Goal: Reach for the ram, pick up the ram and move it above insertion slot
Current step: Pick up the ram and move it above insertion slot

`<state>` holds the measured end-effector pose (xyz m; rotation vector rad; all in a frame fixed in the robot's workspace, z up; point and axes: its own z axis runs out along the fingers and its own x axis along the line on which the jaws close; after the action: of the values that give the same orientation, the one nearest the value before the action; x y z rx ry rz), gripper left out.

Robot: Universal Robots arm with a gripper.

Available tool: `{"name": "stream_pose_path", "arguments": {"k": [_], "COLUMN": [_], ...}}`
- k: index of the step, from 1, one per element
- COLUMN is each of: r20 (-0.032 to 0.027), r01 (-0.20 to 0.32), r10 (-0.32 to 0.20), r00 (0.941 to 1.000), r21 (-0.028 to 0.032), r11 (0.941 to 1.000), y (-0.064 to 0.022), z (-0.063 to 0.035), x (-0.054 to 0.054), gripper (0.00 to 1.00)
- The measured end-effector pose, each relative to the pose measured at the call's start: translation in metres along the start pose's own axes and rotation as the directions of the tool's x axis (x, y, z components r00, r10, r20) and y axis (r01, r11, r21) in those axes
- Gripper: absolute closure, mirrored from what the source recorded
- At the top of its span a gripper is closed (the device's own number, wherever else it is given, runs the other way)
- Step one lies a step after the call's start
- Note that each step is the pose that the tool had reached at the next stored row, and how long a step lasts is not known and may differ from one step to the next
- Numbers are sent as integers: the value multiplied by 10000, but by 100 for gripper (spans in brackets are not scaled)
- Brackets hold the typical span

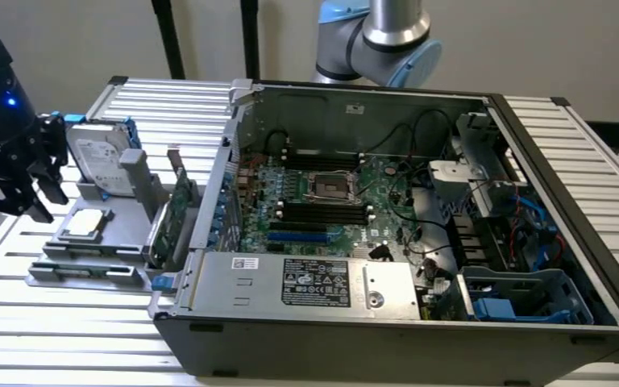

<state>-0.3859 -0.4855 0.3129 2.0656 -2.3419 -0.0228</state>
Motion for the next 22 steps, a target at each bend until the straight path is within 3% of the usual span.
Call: {"name": "stream_pose_path", "arguments": {"k": [22], "r20": [0], "r01": [38], "r10": [-38], "r00": [10000], "r21": [1], "r11": [10000], "y": [3], "z": [401], "x": [41], "gripper": [64]}}
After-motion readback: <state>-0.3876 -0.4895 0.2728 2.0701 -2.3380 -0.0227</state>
